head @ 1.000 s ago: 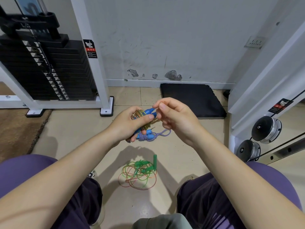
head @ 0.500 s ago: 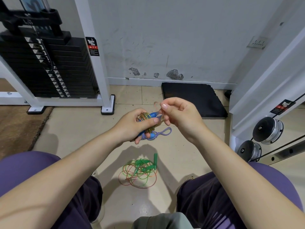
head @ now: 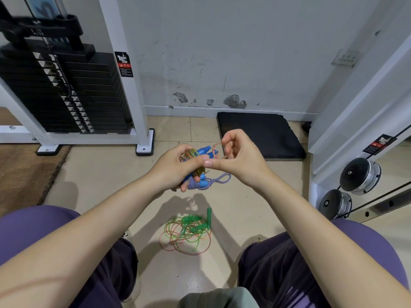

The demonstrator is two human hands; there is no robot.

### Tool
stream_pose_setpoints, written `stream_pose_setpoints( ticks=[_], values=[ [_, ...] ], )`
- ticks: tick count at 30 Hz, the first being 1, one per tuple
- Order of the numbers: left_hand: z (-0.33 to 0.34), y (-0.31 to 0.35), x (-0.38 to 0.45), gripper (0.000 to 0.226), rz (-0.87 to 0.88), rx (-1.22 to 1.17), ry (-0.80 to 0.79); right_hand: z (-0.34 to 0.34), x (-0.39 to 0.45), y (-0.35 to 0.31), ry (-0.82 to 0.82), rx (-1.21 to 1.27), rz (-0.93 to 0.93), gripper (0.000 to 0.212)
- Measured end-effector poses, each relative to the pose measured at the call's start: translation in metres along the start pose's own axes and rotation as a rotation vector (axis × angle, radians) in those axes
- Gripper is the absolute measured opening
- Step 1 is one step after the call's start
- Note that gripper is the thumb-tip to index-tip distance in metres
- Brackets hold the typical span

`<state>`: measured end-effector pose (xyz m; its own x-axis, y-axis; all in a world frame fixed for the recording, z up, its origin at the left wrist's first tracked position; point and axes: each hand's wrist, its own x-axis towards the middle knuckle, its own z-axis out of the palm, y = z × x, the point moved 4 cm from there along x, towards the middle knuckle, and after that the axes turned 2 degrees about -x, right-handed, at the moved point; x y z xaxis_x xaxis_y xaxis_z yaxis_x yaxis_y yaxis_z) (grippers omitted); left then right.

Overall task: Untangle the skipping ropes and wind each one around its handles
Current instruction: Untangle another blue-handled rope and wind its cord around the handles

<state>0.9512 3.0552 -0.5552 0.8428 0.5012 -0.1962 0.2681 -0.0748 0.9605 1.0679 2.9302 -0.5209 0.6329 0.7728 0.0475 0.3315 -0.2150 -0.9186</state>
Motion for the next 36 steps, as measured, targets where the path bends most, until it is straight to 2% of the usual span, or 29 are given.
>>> stream_pose_setpoints(
  ticks=[2, 4, 11, 13, 17, 20, 24, 28, 36],
  values=[
    [0.000, 0.000, 0.000, 0.037, -0.001, -0.004, -0.006, 0.001, 0.000, 0.002, 0.000, -0.086, -0.015, 0.059],
    [-0.001, 0.000, 0.000, 0.038, 0.001, -0.005, -0.007, 0.001, 0.001, 0.002, 0.028, -0.082, -0.034, 0.050],
    [-0.002, -0.001, -0.002, 0.038, -0.025, 0.019, -0.018, -0.010, 0.004, -0.003, 0.072, 0.263, -0.021, 0.015],
    [0.000, -0.001, -0.002, 0.037, -0.039, 0.021, -0.033, -0.009, 0.003, -0.005, 0.074, 0.285, -0.040, 0.015],
    [0.003, -0.002, -0.003, 0.036, -0.040, 0.023, -0.055, -0.010, 0.001, -0.007, 0.093, 0.383, -0.027, 0.027],
    [-0.003, -0.001, 0.001, 0.034, -0.015, -0.036, 0.008, -0.012, 0.002, -0.005, 0.078, 0.435, 0.025, 0.018],
    [-0.013, 0.001, 0.005, 0.033, 0.022, -0.237, 0.101, -0.010, 0.001, -0.001, 0.078, 0.437, 0.064, 0.014],
    [-0.010, 0.008, 0.002, 0.038, 0.069, -0.394, -0.002, -0.008, 0.001, 0.000, 0.107, 0.390, 0.054, 0.012],
    [-0.001, 0.014, -0.006, 0.031, 0.093, -0.436, -0.170, -0.005, -0.001, -0.003, 0.099, 0.418, 0.039, 0.011]
  ],
)
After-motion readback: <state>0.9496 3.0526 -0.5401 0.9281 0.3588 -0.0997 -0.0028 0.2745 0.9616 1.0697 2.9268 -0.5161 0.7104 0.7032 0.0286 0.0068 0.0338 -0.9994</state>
